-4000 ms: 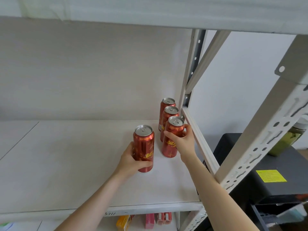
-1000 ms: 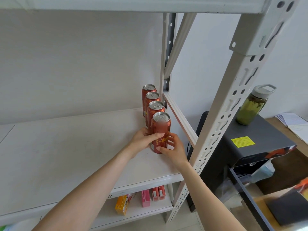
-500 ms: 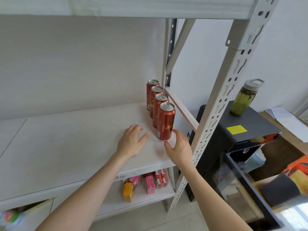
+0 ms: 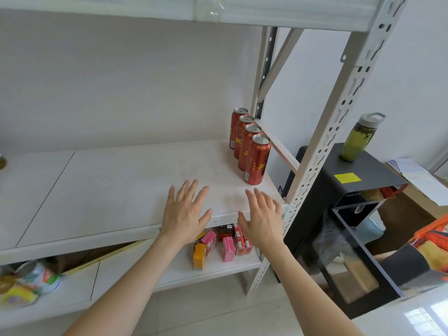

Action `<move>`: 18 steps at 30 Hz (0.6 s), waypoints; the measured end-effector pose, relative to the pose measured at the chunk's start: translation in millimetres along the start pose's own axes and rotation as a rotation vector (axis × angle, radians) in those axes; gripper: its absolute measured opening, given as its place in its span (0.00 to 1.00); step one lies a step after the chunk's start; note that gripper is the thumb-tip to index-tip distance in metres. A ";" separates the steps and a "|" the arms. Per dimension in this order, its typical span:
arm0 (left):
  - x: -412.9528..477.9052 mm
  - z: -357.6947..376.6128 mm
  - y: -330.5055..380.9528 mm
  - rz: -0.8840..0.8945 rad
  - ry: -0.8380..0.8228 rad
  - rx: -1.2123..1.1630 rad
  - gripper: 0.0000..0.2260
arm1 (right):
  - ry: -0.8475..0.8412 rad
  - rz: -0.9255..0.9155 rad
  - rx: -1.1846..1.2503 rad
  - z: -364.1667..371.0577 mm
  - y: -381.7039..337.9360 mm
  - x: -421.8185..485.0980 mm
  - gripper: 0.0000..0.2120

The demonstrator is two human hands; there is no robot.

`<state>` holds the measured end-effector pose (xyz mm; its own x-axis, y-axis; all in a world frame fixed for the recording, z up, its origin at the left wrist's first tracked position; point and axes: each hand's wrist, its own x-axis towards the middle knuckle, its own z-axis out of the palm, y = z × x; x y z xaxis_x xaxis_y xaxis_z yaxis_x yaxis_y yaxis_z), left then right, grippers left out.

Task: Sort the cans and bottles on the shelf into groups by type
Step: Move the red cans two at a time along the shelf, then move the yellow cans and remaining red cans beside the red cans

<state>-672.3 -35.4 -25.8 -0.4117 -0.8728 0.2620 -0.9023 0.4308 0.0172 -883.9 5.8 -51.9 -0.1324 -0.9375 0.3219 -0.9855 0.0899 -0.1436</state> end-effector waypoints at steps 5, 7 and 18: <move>-43.2 -5.8 -17.5 -0.035 -0.018 0.044 0.29 | -0.028 -0.042 -0.017 -7.2 -28.4 -26.8 0.30; -63.4 -9.2 -22.7 -0.037 -0.007 0.028 0.28 | -0.043 -0.067 -0.031 -10.6 -39.0 -38.0 0.30; -174.1 -33.4 -62.7 -0.115 0.014 0.096 0.26 | -0.088 -0.160 -0.044 -33.1 -115.6 -106.2 0.30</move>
<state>-539.8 97.2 -40.4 -0.3041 -0.9116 0.2767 -0.9517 0.3039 -0.0447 -759.4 106.1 -38.5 0.0341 -0.9666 0.2540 -0.9972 -0.0497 -0.0554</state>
